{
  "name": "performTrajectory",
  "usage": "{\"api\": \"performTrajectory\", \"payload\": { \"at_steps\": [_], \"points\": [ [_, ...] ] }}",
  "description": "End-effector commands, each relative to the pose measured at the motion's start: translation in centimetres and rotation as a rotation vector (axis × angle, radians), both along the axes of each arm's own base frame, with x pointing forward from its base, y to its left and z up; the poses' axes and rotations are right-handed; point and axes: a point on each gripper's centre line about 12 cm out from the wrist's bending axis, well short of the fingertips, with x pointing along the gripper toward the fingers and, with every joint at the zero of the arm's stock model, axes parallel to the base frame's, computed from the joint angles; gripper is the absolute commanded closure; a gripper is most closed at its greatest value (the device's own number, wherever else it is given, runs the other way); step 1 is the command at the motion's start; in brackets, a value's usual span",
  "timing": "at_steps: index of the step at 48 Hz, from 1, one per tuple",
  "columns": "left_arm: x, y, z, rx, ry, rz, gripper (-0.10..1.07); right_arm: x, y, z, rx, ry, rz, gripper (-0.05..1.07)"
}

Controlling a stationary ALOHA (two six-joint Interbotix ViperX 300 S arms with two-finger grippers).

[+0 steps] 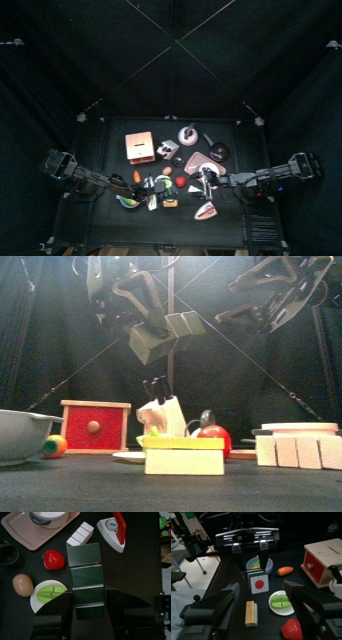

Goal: Hand over green sushi roll

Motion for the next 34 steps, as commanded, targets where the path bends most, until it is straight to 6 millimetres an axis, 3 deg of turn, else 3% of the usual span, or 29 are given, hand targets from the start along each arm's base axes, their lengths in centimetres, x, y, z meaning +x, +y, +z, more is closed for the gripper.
{"api": "performTrajectory", "payload": {
  "at_steps": [1, 34],
  "points": [
    [0.3, 0.4, 1.5, -0.012, -0.054, -0.008, 0.5, 1.1, 0.1, 1.0, 0.004, -0.029, -0.002, -0.03],
    [0.6, 0.5, 1.3, -0.023, -0.061, -0.011, 0.5, 5.8, 0.6, -0.5, -0.003, 0.031, -0.007, -0.02]
  ]
}}
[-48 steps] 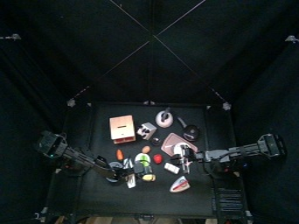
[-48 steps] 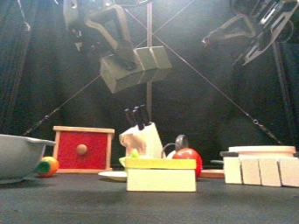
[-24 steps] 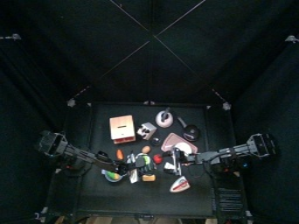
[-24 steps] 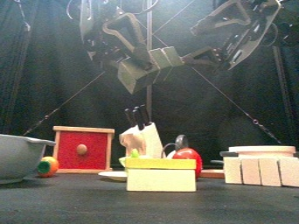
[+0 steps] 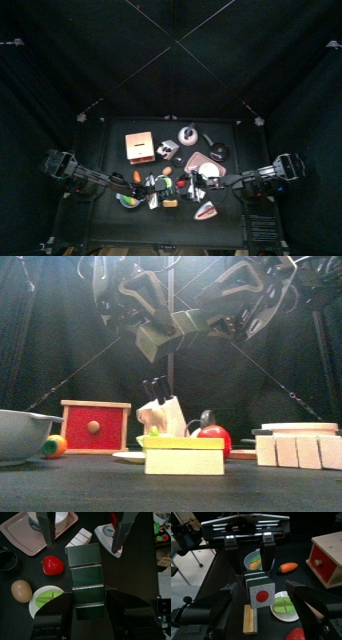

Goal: Hand over green sushi roll

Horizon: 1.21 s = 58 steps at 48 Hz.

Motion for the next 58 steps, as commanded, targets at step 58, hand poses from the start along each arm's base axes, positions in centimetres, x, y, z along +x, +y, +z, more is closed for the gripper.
{"api": "performTrajectory", "payload": {
  "at_steps": [58],
  "points": [
    [0.6, 0.6, 0.3, -0.005, -0.022, 0.005, 0.5, 2.8, 0.8, -0.4, 0.024, 0.029, -0.003, 0.06]
  ]
}}
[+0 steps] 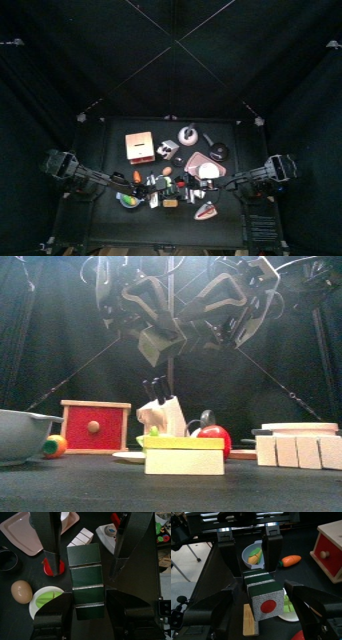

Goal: Hand over green sushi roll

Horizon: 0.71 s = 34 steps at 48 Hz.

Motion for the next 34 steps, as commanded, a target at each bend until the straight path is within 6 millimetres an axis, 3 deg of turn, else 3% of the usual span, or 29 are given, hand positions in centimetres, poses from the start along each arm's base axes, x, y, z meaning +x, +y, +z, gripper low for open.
{"api": "performTrajectory", "payload": {
  "at_steps": [1, 18, 26, 34],
  "points": [
    [0.26, 0.13, 0.76, 0.0, -0.021, 0.001, 0.5, 0.54, 0.24, 1.51, 0.004, -0.044, 0.005, 0.07],
    [0.29, 0.14, 0.56, 0.002, -0.015, 0.003, 0.5, 0.48, 0.44, 1.32, 0.0, -0.034, 0.013, 0.41],
    [0.34, 0.37, 0.56, -0.004, -0.016, 0.012, 0.45, 0.48, 0.43, 1.32, 0.0, -0.034, 0.012, 0.43],
    [0.31, 0.38, 0.51, -0.001, -0.015, 0.011, 0.27, 0.47, 0.44, 1.3, -0.002, -0.033, 0.013, 0.43]
  ]
}}
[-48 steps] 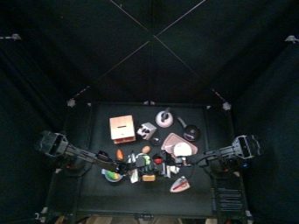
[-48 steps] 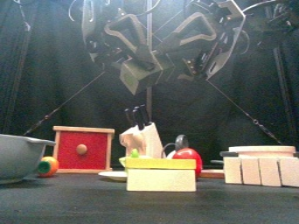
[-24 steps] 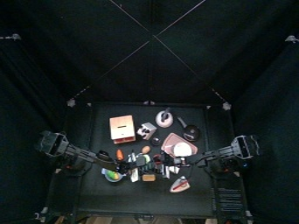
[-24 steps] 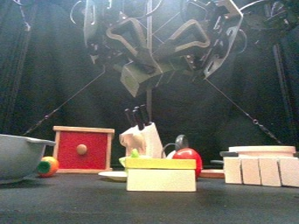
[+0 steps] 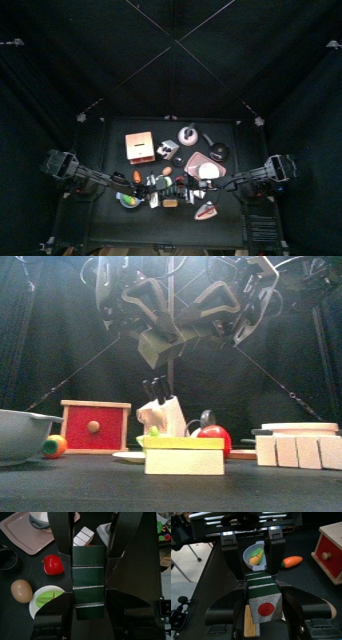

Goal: Hand over green sushi roll

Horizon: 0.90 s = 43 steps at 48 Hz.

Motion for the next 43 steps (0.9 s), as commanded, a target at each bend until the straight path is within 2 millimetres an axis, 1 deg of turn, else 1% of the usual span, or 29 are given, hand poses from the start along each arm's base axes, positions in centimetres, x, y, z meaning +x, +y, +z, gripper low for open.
{"api": "performTrajectory", "payload": {
  "at_steps": [1, 7, 10, 20, 30, 38, 43],
  "points": [
    [0.2, 0.3, 0.7, -0.003, -0.021, 0.005, 0.24, 0.2, 0.2, 1.1, 0.002, -0.034, 0.006, 0.43],
    [0.1, 0.3, 0.5, -0.001, -0.015, 0.005, 0.12, 0.2, 0.2, 1.1, 0.002, -0.032, 0.006, 0.43],
    [0.0, 0.4, 0.5, -0.001, -0.015, 0.006, 0.1, 0.2, 0.2, 1.0, 0.001, -0.031, 0.006, 0.43],
    [-0.3, 0.4, 1.1, -0.003, -0.031, 0.0, 0.1, 0.1, 0.2, 1.0, 0.006, -0.029, 0.002, 0.43],
    [-0.6, 0.6, 1.1, 0.009, -0.032, -0.001, 0.1, 0.1, 0.2, 1.0, 0.005, -0.029, 0.003, 0.43],
    [-1.2, 0.7, 1.5, 0.008, -0.04, -0.001, 0.1, -0.3, 0.1, 0.3, 0.002, -0.009, 0.003, 0.43],
    [-1.9, 0.8, 1.9, 0.004, -0.057, -0.009, 0.1, -0.9, 0.0, -0.2, 0.003, 0.005, 0.001, 0.43]
  ]
}}
